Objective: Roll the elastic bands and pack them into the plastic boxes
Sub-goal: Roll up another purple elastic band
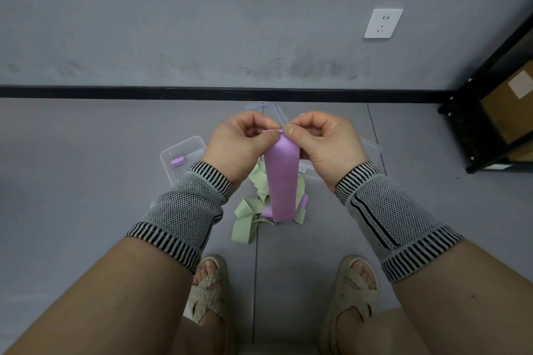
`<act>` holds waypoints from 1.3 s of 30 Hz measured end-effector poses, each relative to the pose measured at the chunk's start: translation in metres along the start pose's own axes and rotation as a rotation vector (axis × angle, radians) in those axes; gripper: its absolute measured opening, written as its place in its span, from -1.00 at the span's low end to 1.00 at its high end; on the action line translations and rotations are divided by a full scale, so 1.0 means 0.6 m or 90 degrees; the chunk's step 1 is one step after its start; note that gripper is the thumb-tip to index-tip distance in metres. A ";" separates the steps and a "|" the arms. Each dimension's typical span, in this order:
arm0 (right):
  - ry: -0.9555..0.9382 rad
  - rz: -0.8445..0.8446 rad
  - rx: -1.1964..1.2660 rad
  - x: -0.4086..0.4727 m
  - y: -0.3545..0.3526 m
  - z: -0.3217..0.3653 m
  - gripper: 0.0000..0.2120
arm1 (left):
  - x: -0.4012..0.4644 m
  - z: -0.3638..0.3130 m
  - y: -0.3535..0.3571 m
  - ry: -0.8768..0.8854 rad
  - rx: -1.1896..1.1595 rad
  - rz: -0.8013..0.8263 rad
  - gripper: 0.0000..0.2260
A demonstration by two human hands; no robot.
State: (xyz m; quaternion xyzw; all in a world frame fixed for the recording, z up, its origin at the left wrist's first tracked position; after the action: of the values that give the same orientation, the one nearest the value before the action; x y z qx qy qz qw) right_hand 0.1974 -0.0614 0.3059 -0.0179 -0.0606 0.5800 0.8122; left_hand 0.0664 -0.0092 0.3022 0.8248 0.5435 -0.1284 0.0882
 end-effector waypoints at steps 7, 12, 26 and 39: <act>-0.011 -0.029 0.007 0.001 0.000 0.003 -0.85 | 0.001 0.000 0.002 0.000 -0.013 0.004 -0.81; -0.011 -0.023 0.026 0.003 0.004 0.001 -0.80 | 0.001 0.003 0.002 -0.017 -0.032 0.001 -0.89; 0.006 -0.027 0.048 0.001 -0.003 -0.006 -0.87 | -0.008 -0.023 0.002 0.082 0.038 -0.050 -0.78; -0.051 -0.025 0.039 -0.014 -0.014 0.032 -0.81 | -0.031 -0.026 0.003 -0.027 0.000 -0.065 -0.89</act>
State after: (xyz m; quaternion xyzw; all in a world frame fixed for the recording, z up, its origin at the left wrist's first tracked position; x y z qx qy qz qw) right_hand 0.2001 -0.0730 0.3249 0.0315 -0.0758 0.5658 0.8205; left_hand 0.0629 -0.0217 0.3226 0.7933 0.5827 -0.1499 0.0930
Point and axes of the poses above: each hand's wrist, its own x-axis towards the middle knuckle, its own y-axis out of the palm, z = x × y, the point moved 7 cm from there along x, towards the middle knuckle, and after that the axes turned 10 degrees about -y, right-handed, at the moved point
